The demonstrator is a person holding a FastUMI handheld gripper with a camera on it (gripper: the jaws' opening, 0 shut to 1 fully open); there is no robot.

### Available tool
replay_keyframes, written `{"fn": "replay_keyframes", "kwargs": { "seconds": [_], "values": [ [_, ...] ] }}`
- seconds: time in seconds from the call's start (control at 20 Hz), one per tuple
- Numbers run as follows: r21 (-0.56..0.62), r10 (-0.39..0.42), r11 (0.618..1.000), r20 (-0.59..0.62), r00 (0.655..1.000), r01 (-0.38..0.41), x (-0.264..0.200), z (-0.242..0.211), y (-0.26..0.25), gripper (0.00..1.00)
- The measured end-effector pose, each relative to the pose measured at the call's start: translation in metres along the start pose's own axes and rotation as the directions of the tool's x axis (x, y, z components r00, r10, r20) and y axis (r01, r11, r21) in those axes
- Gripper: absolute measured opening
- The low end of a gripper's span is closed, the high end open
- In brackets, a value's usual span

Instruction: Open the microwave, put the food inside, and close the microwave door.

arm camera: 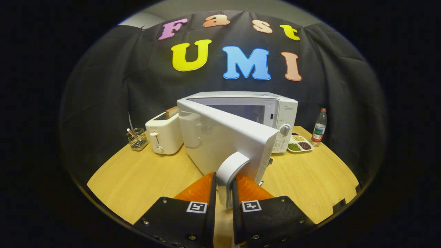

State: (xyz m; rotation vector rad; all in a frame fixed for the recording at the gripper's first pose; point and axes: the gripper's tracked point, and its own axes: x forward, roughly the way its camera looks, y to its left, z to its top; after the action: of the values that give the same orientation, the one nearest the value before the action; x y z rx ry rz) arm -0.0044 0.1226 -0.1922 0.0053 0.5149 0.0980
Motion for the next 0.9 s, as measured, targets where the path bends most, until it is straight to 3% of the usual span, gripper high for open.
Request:
{"fn": "replay_keyframes", "kwargs": {
  "seconds": [0.6, 0.75, 0.8, 0.9],
  "values": [
    [-0.056, 0.119, 0.991, 0.014, 0.993, -0.118, -0.03, -0.018, 0.105, 0.22],
    [-0.073, 0.233, 0.97, 0.004, 0.972, -0.232, -0.044, -0.024, 0.133, 0.22],
    [-0.056, 0.311, 0.949, -0.005, 0.95, -0.311, -0.052, -0.026, 0.145, 0.22],
    [-0.01, 0.46, 0.888, -0.015, 0.888, -0.46, -0.071, -0.027, 0.164, 0.34]
  ]
}}
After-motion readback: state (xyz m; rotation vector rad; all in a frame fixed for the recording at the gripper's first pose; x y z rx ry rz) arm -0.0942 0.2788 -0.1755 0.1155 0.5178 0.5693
